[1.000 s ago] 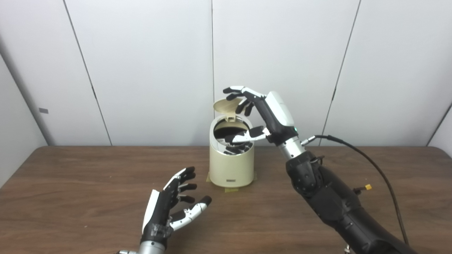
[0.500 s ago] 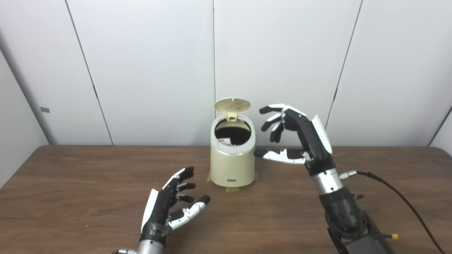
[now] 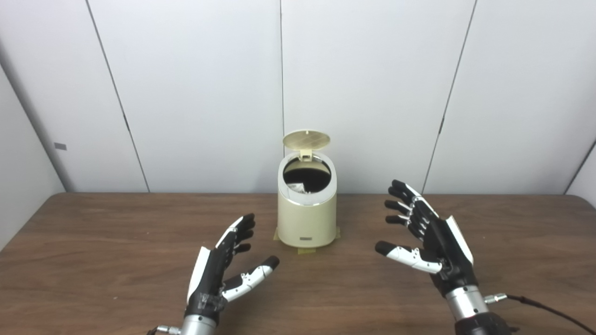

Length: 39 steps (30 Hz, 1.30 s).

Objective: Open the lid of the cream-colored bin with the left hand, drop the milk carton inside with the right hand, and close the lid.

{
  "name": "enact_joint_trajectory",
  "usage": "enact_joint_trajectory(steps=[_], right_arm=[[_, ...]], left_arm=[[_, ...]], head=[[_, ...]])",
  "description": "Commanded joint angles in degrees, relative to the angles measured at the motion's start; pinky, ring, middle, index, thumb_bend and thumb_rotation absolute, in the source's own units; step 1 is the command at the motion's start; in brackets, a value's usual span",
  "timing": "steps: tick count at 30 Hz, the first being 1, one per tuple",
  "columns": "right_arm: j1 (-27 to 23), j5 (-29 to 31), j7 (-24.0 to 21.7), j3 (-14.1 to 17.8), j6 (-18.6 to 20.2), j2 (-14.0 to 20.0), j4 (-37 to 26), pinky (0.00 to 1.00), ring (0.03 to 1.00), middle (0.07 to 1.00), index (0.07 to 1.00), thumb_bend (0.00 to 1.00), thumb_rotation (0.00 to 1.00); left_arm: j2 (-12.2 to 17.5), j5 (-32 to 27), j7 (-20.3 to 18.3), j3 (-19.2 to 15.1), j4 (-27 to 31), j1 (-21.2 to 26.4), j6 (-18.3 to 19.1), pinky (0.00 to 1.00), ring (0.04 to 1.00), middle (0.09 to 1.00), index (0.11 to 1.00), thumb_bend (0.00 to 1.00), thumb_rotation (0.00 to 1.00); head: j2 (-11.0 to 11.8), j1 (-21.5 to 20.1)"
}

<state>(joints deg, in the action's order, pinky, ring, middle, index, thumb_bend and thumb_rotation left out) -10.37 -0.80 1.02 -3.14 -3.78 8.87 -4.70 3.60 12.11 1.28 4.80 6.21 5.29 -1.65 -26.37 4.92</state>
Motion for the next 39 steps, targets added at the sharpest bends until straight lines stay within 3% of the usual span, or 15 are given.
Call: enact_joint_trajectory(steps=[1, 7, 14, 19, 31, 36, 39], right_arm=[[-1.36, 0.39, -0.28, 1.00, -3.84, -0.31, -0.37, 0.72, 0.808, 0.879, 0.884, 0.82, 0.38], [-1.46, -0.27, -0.57, 1.61, -4.79, -0.90, 0.78, 0.69, 0.800, 0.868, 0.880, 0.84, 0.38], [-1.39, -1.06, -1.37, 1.71, -4.53, -0.68, 1.08, 0.68, 0.790, 0.860, 0.872, 0.85, 0.39], [-1.10, -1.95, -1.53, 1.57, -3.35, -0.86, 0.67, 0.67, 0.772, 0.855, 0.861, 0.84, 0.37], [-1.00, -1.61, -2.08, 1.76, -3.77, -1.30, 0.63, 0.65, 0.752, 0.845, 0.844, 0.80, 0.39], [-0.79, -1.64, -2.26, 1.60, -3.07, -1.74, -0.24, 0.64, 0.750, 0.831, 0.808, 0.81, 0.38], [-0.79, -1.95, -2.20, 1.59, -2.97, -2.04, -0.43, 0.65, 0.754, 0.827, 0.801, 0.80, 0.37]], left_arm=[[1.03, -0.13, -1.15, -0.15, 3.15, 3.68, -0.54, 0.73, 0.869, 0.898, 0.918, 0.76, 0.27], [4.34, 0.21, -4.26, -0.32, 3.54, 9.93, 2.01, 0.84, 0.972, 0.989, 0.992, 0.89, 0.34], [6.70, 1.33, -6.72, 0.22, 1.03, 20.26, 6.32, 0.84, 1.000, 1.000, 1.000, 0.94, 0.34], [7.34, 3.79, -6.85, 0.92, -4.47, 28.74, 7.69, 0.85, 1.000, 1.000, 1.000, 0.99, 0.36], [7.89, 12.23, -6.73, 5.74, -15.66, 40.20, 10.18, 0.83, 0.983, 1.000, 1.000, 0.97, 0.37], [8.23, 12.75, -7.10, 6.98, -20.56, 43.37, 8.36, 0.81, 0.974, 0.993, 1.000, 0.98, 0.33], [8.90, 13.94, -7.61, 8.26, -22.15, 44.45, 7.02, 0.80, 0.967, 0.977, 0.936, 0.97, 0.34]], head=[[0.02, -0.09], [0.49, -0.35], [0.72, -0.54], [0.87, -1.15], [1.61, -1.43], [1.69, -1.97], [1.62, -2.27]])
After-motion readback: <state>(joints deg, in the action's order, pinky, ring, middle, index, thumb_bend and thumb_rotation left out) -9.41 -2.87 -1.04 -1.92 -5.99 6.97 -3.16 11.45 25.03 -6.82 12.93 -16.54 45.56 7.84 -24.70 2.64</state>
